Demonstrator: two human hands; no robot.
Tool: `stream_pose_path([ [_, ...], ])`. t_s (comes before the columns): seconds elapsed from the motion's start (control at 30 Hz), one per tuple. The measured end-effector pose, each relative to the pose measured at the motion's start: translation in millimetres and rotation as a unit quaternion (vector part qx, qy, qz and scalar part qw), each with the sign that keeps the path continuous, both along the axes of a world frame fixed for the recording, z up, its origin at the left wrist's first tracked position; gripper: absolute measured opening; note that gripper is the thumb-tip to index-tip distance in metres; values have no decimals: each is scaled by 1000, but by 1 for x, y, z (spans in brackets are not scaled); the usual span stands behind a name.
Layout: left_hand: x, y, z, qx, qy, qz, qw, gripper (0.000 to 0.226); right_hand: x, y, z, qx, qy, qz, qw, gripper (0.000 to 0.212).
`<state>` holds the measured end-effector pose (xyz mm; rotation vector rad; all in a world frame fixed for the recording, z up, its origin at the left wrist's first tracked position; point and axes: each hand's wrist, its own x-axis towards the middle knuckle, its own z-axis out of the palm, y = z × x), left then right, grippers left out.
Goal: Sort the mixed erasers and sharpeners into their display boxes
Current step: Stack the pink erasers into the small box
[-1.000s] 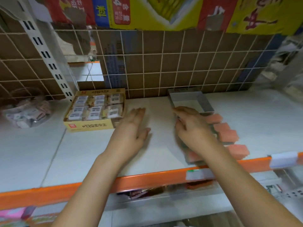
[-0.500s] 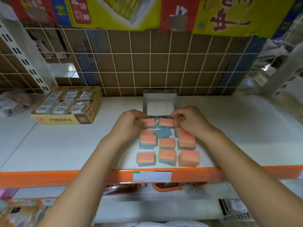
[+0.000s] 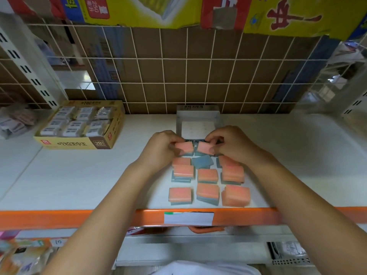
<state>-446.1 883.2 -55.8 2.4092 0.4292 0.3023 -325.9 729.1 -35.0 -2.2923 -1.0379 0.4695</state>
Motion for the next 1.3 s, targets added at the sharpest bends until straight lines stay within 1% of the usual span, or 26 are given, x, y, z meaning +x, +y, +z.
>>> stream_pose_path([
  [0.13,-4,-1,2,-116,-41,25,992,31,-2,-2,3,46,65,-23,997,37],
  [0.2,-8,-3,7,-163,-69,40,983,30,-5,-6,7,81,116,-27,990,40],
  [0.33,-21,-16,20,-267,-126,72,953,29,-13,-17,16,146,151,-1,978,45],
  [0.43,-25,-24,25,-300,-153,94,937,31,-21,-19,20,170,168,19,971,42],
  [0.5,-27,-28,28,-317,-157,96,930,37,-25,-17,20,181,170,27,968,39],
  [0.63,-27,-34,30,-314,-152,67,935,47,-32,-13,23,212,193,48,957,46],
  [0.73,-25,-38,32,-285,-154,38,945,43,-39,-9,23,234,199,58,950,41],
  [0.87,-22,-34,32,-270,-174,71,944,36,-35,-9,25,287,195,0,938,32],
  [0.97,-17,-27,33,-293,-204,103,928,31,-22,-10,26,315,194,-43,928,28],
  [1.1,6,-17,33,-297,-240,136,914,35,4,0,23,296,179,-91,934,26],
  [1.17,25,-8,27,-293,-240,138,915,30,17,12,18,274,163,-103,942,21],
  [1.23,47,3,16,-256,-210,144,933,23,27,26,11,253,140,-104,952,14],
  [1.3,68,14,5,-204,-158,147,955,20,36,41,1,223,103,-112,963,15],
])
